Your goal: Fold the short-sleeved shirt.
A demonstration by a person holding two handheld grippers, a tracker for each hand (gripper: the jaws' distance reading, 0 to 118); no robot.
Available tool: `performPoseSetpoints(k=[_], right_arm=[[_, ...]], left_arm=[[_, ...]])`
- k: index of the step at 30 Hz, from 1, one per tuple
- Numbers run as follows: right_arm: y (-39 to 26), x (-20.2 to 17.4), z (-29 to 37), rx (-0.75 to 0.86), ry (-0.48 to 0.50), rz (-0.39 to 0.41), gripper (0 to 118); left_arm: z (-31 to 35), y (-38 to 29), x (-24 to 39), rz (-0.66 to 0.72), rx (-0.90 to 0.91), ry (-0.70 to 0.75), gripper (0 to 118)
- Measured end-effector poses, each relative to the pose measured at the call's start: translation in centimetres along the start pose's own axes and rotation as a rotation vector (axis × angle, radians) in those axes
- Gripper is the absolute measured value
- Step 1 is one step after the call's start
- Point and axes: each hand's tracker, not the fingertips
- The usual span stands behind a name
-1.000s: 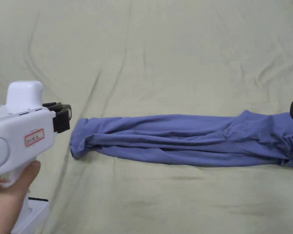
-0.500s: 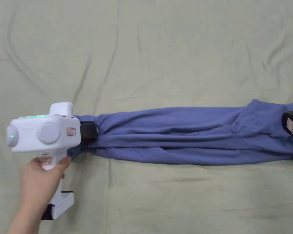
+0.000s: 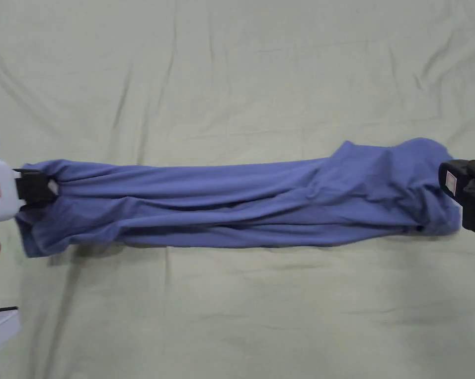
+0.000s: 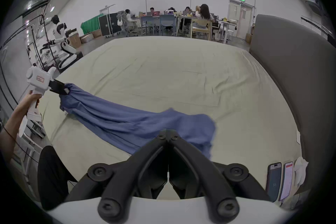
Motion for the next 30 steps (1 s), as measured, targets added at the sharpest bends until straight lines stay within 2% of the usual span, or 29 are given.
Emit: performPoseSetpoints(k=[1, 5, 9, 13, 17, 19, 20, 22, 23, 25, 26, 28, 30], right_arm=[[0.0, 0.1, 0.1, 0.007, 0.006, -0.007, 2], [-0.3, 0.7, 0.3, 0.025, 0.021, -0.028, 2], [-0.8, 2.0, 0.8, 0.045, 0.023, -0.064, 2], [-1.5, 3.6, 1.7, 0.055, 0.011, -0.096, 2], [-2.4, 5.4, 2.6, 0.046, -0.028, -0.131, 2], [-2.9, 6.3, 3.0, 0.037, -0.026, -0.154, 2], [-3.1, 6.6, 3.1, 0.033, -0.027, -0.158, 2], [-3.3, 6.6, 3.4, 0.024, -0.04, -0.154, 2], [-3.4, 6.6, 3.3, 0.017, -0.042, -0.155, 2], [-3.6, 6.7, 3.0, 0.011, -0.033, -0.166, 2], [-3.7, 6.7, 2.8, 0.009, -0.021, -0.173, 2], [-3.7, 6.3, 2.3, 0.008, -0.014, -0.178, 2], [-3.7, 6.0, 1.8, 0.006, -0.004, -0.176, 2]], left_arm=[[0.7, -0.1, 0.1, -0.044, -0.015, 0.026, 14], [3.8, -0.1, 3.1, -0.014, -0.016, -0.024, 14], [4.5, 0.6, 9.6, -0.034, -0.015, -0.21, 14], [1.8, 0.9, 17.4, -0.072, -0.091, -0.41, 14], [-2.8, 0.9, 23.1, -0.056, -0.224, -0.508, 17], [-5.6, 1.1, 23.4, 0.005, -0.284, -0.525, 26], [-6.3, 1.3, 23.2, 0.036, -0.287, -0.539, 26], [-6.0, 1.9, 22.0, 0.124, -0.289, -0.605, 61], [-5.1, 2.2, 21.4, 0.135, -0.249, -0.603, 72], [-1.9, 3.3, 19.6, 0.1, -0.166, -0.562, 72], [-0.1, 3.6, 18.6, 0.071, -0.121, -0.535, 77], [3.6, 3.5, 16.5, 0.014, -0.019, -0.455, 95], [4.4, 2.9, 15.4, -0.052, 0.027, -0.394, 95]])
